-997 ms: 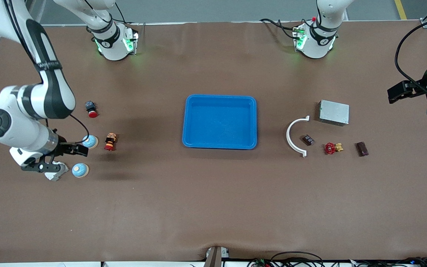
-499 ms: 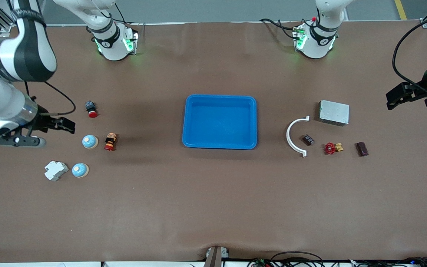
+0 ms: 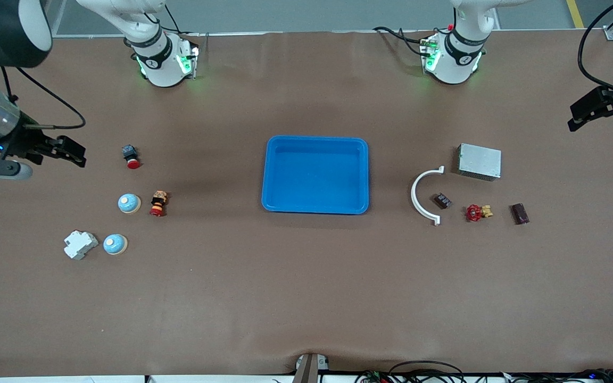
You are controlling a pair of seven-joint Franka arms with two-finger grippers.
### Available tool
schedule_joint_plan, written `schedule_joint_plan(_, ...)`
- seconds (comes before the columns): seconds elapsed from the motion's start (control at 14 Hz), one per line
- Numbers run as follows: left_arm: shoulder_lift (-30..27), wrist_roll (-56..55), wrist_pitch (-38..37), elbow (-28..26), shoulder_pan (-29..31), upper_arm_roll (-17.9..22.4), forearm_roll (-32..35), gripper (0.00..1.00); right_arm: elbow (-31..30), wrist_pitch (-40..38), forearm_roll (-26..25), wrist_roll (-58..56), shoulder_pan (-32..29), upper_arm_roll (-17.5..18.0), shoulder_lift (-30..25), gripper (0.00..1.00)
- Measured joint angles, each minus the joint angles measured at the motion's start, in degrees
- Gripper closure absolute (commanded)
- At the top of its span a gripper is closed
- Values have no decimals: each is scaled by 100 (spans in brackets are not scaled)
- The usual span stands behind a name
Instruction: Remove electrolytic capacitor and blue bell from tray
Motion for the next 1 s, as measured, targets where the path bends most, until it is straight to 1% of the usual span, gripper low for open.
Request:
schedule_joint_plan(0.28, -233, 0, 2, -137, -88, -29, -1, 0, 290, -174, 8, 0, 0, 7, -7, 0)
schedule_joint_plan(0.57, -299, -6, -111, -156, -92, -158, -2, 0, 468, -230, 10, 0, 1, 25, -72, 0)
schedule_joint_plan(0.78, -357, -6, -206, -163, -68, -125, -2, 0, 797, -512, 23, 0, 1, 27, -95, 0)
schedule_joint_plan(1.0, -372, -6, -207, -168, -38, -120, -2, 0, 859, -547, 40, 0, 1, 28, -100, 0)
